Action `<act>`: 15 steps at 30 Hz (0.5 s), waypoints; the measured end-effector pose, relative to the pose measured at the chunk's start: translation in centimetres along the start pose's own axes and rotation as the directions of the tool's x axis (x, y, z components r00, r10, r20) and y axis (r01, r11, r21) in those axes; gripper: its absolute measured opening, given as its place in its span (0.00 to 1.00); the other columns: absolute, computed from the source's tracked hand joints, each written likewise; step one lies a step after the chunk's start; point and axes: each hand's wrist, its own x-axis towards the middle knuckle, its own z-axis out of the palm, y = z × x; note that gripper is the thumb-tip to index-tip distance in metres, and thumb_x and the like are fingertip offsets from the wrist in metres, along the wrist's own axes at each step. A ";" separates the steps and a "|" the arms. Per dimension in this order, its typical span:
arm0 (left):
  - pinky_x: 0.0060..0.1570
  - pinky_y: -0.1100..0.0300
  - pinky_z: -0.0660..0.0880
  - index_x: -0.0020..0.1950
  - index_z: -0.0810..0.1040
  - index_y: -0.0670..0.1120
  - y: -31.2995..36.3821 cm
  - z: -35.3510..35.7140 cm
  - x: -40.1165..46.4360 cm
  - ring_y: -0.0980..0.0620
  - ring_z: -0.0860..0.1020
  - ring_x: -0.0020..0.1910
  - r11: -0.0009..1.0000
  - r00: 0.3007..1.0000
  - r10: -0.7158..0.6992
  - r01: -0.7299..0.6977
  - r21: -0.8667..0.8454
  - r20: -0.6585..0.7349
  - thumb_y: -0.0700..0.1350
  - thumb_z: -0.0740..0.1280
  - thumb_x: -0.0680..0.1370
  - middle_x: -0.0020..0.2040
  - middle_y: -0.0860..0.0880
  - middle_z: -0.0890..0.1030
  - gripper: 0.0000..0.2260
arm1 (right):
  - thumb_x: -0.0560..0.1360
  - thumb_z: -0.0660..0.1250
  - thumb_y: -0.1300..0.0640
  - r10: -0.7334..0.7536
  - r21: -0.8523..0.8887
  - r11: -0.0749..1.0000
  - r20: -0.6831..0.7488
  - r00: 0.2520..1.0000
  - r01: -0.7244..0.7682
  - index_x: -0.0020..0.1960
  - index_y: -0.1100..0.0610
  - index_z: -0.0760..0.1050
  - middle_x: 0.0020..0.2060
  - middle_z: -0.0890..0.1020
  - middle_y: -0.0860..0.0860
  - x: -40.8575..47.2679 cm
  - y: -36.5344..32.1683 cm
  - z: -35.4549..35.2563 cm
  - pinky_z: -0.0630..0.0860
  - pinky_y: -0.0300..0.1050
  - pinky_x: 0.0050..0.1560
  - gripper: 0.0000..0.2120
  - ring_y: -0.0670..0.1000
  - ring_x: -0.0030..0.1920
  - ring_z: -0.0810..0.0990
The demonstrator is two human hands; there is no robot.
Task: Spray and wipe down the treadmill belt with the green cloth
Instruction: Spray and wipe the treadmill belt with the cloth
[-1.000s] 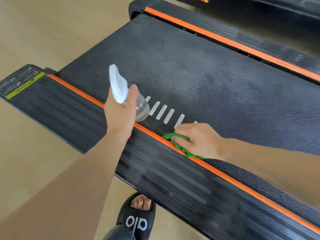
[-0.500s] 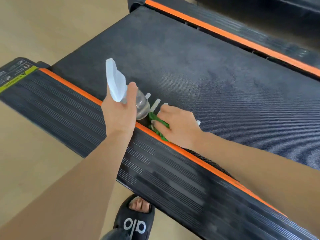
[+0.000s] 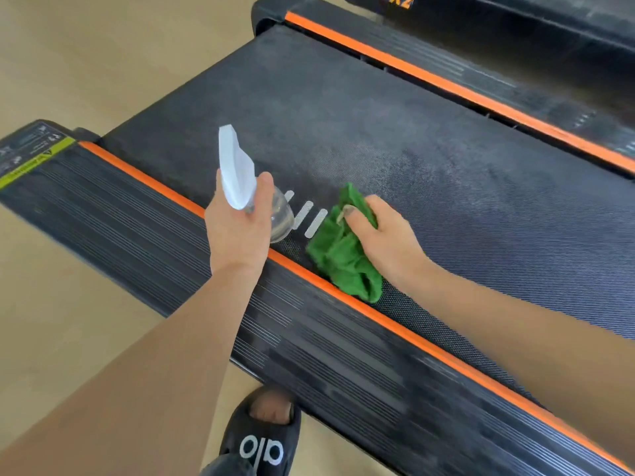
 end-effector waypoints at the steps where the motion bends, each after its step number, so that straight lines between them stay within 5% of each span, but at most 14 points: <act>1: 0.43 0.67 0.72 0.57 0.79 0.44 -0.1 -0.1 0.0 0.61 0.75 0.37 1.000 1.000 0.002 -0.002 -0.003 -0.008 0.56 0.70 0.80 0.41 0.57 0.78 0.16 | 0.80 0.63 0.42 -0.015 -0.017 1.000 0.001 1.000 0.015 0.55 0.52 0.75 0.48 0.80 0.48 0.9 -1.2 1.7 0.72 0.46 0.49 0.13 0.48 0.48 0.78; 4: 0.45 0.69 0.73 0.60 0.80 0.43 -0.1 -0.1 0.0 0.62 0.76 0.40 1.000 1.000 0.024 -0.024 0.000 -0.014 0.57 0.70 0.80 0.43 0.57 0.79 0.18 | 0.79 0.65 0.44 -0.320 -0.409 0.870 -0.042 0.947 0.275 0.61 0.50 0.72 0.53 0.73 0.50 1.6 -2.3 4.1 0.70 0.46 0.43 0.14 0.52 0.47 0.75; 6: 0.41 0.74 0.70 0.57 0.79 0.43 0.0 0.0 0.1 0.64 0.76 0.38 0.999 0.999 0.037 -0.037 0.012 -0.010 0.55 0.70 0.81 0.42 0.57 0.78 0.15 | 0.79 0.66 0.48 -0.445 -0.500 0.799 -0.115 0.888 0.336 0.58 0.53 0.75 0.51 0.73 0.52 2.4 -1.9 3.2 0.71 0.46 0.40 0.11 0.54 0.45 0.75; 9: 0.37 0.73 0.69 0.52 0.76 0.45 0.2 0.1 0.0 0.64 0.74 0.34 0.999 1.000 0.029 -0.029 0.034 -0.007 0.53 0.70 0.81 0.38 0.56 0.75 0.12 | 0.80 0.65 0.51 -0.246 -0.217 0.962 -0.409 0.879 0.168 0.51 0.55 0.76 0.47 0.78 0.50 3.5 -2.0 -0.2 0.74 0.49 0.48 0.07 0.51 0.45 0.76; 11: 0.38 0.71 0.69 0.50 0.74 0.47 0.2 0.1 0.0 0.61 0.73 0.34 0.999 1.000 0.023 -0.023 0.038 0.000 0.55 0.70 0.80 0.38 0.56 0.74 0.12 | 0.80 0.66 0.53 -0.187 -0.113 0.982 -0.477 0.859 0.151 0.50 0.55 0.76 0.43 0.80 0.49 2.3 -2.7 -1.7 0.72 0.44 0.49 0.05 0.48 0.44 0.76; 13: 0.39 0.68 0.70 0.50 0.75 0.47 0.1 0.0 0.1 0.59 0.73 0.36 0.999 1.000 0.022 -0.022 0.034 0.005 0.56 0.70 0.80 0.39 0.55 0.75 0.13 | 0.79 0.68 0.52 -0.307 -0.215 0.944 -0.292 0.906 0.251 0.47 0.54 0.76 0.38 0.79 0.47 -0.2 -3.0 -1.9 0.71 0.40 0.44 0.06 0.46 0.40 0.75; 15: 0.41 0.66 0.72 0.52 0.76 0.46 0.0 -0.1 0.0 0.58 0.74 0.38 0.999 1.000 0.024 -0.024 0.031 0.005 0.56 0.69 0.80 0.40 0.55 0.77 0.14 | 0.78 0.67 0.44 -0.278 -0.282 0.909 0.136 0.951 0.307 0.44 0.51 0.78 0.33 0.78 0.46 -2.7 -3.1 -1.8 0.72 0.42 0.43 0.11 0.45 0.36 0.75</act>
